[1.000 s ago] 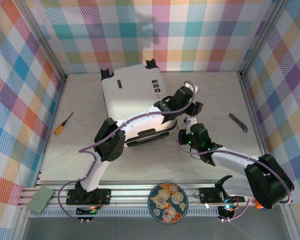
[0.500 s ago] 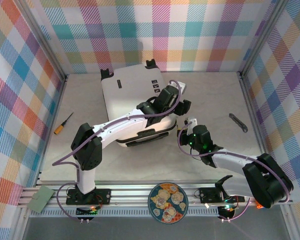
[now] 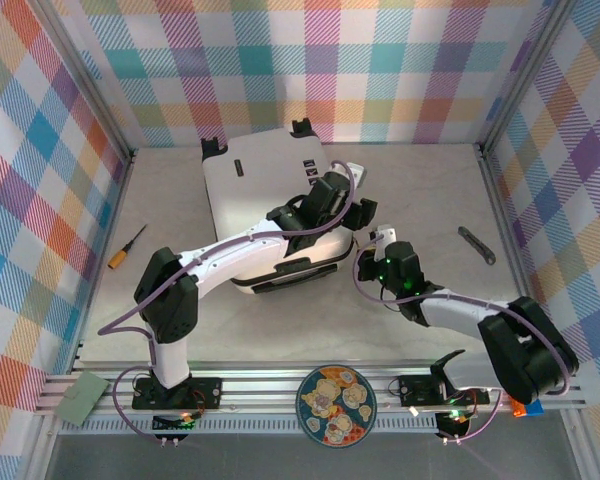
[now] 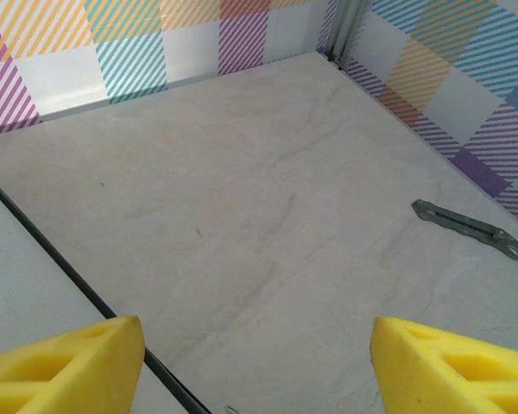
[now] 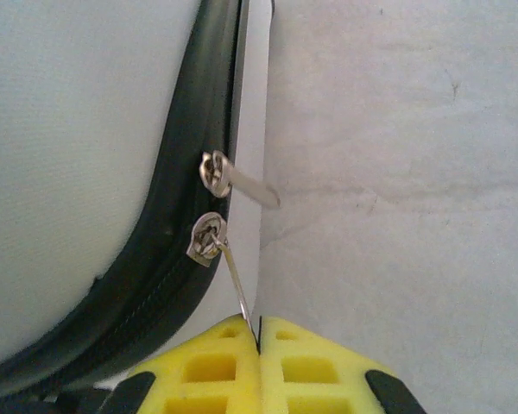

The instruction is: Pack the luggage

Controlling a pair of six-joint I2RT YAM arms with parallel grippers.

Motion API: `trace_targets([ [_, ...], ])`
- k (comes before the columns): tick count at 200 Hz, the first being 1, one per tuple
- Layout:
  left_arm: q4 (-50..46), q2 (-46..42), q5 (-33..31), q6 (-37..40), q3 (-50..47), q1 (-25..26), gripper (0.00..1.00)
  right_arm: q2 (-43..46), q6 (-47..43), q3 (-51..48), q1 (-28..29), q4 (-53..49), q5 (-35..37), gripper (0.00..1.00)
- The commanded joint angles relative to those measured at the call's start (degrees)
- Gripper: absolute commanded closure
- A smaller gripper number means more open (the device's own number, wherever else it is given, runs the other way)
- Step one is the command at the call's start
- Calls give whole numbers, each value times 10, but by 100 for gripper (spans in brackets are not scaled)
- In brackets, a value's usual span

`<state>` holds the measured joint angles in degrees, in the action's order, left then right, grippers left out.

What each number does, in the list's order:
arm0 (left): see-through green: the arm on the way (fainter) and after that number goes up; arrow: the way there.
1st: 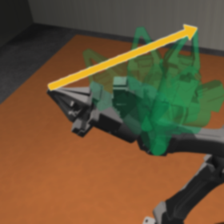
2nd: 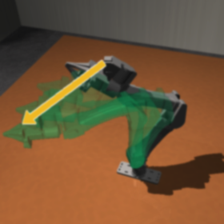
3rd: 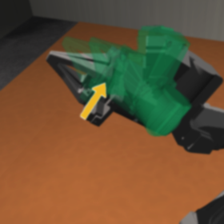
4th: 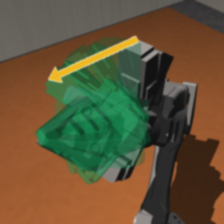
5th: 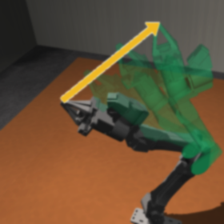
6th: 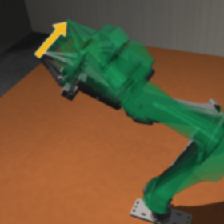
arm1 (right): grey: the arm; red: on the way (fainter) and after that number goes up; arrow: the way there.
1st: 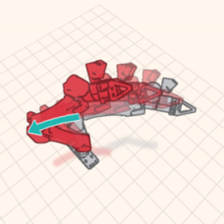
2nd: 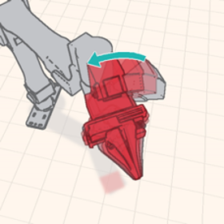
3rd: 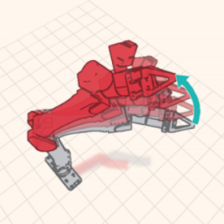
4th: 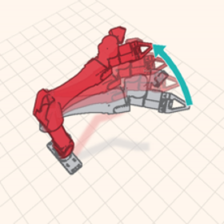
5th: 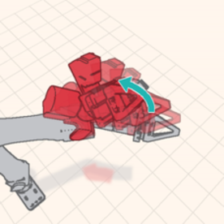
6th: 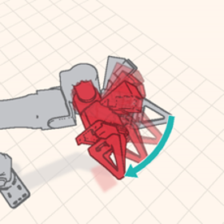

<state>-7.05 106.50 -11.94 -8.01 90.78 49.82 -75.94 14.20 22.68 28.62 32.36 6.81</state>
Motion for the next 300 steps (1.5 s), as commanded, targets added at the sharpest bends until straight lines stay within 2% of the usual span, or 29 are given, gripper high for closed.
trace_targets([
  [1, -117, 12, -15, -28, -38, -24, 30, -27, -15, 30, -32, 87, 61, 100],
  [29, -111, 7, -9, -27, -44, -25, 30, -76, -27, 37, -39, 147, 40, 100],
  [58, -111, 5, -3, -26, -49, -25, 30, -129, -36, 35, -55, 247, -25, 100],
  [81, -105, -2, -2, -25, -56, -26, 31, -138, -38, 50, -57, 235, -42, 100],
  [96, -98, -15, -2, -22, -63, -26, 31, -128, -34, 46, -58, 226, -38, 93],
  [118, -94, -46, -10, -14, -68, -27, 30, -98, -21, 45, -59, 178, -11, 85],
  [152, -96, -126, -59, -5, -71, -28, 26, -25, 3, 30, -65, 81, 30, 61],
  [180, -96, -219, -108, -1, -111, -31, 19, 63, 18, 20, -79, -34, 63, 57],
  [213, -122, -335, -212, 9, -180, -36, 12, 159, 18, 25, -99, -141, 48, 47],
  [238, -176, -388, -285, -16, -209, -75, 8, 205, 23, 30, -111, -183, 27, 38],
  [254, -224, -408, -295, -50, -218, -106, 6, 219, 28, 39, -116, -209, 13, 30],
  [259, -235, -414, -297, -56, -224, -112, 0, 221, 28, 42, -117, -218, 8, 28],
  [300, -249, -463, -312, -70, -278, -149, 0, 208, 35, 64, -132, -247, -16, 18],
])
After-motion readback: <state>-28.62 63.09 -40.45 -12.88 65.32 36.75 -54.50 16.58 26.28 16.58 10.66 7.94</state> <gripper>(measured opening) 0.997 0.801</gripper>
